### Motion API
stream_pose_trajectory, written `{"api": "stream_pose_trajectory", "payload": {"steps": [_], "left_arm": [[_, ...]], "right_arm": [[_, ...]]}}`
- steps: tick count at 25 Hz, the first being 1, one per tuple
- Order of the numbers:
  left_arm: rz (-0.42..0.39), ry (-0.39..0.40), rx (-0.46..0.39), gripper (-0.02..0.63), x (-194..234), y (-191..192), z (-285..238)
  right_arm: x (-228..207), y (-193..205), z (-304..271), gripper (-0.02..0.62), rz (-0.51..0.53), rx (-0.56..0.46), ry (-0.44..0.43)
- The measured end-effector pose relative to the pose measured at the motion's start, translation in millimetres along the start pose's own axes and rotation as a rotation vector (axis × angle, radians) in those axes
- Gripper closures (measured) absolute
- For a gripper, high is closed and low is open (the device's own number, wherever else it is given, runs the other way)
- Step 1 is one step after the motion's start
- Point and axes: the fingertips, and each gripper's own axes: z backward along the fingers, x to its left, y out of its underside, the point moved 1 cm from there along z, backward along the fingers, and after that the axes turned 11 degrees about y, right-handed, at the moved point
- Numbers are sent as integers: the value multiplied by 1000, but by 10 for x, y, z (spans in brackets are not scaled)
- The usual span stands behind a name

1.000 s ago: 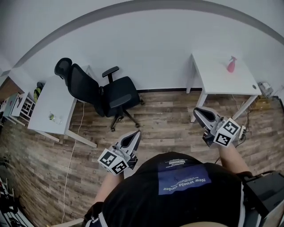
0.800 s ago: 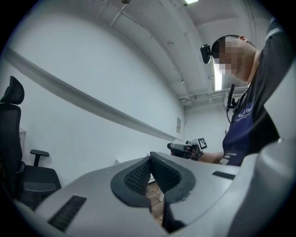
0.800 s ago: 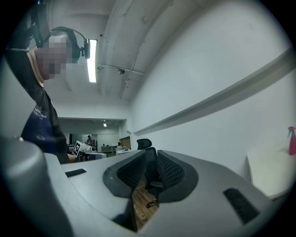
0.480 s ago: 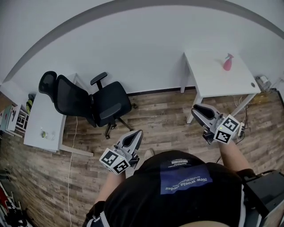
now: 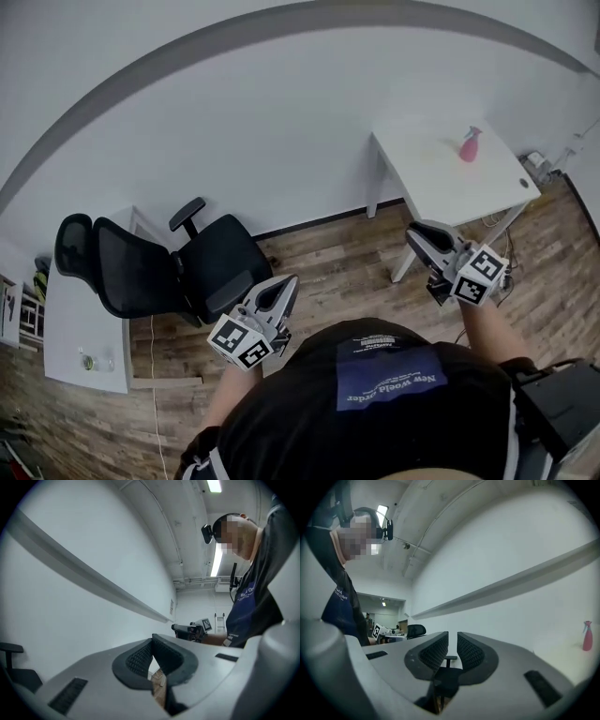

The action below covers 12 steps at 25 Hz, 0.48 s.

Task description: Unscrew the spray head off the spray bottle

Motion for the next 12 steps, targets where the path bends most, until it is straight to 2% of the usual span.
{"api": "stream_pose_trajectory", "payload": {"steps": [2,4,12], "left_arm": [[-1,13,5,618,317,-96,41],[5,24,13,618,608,-147,74],[37,42,29,618,1513,-170,17]], "right_arm": [[-65,-59,-250,557,-17,-32,35],[-114,-73,-483,600,-23,-48,59],[-370,114,-1178,601,-24,-7,93]]}}
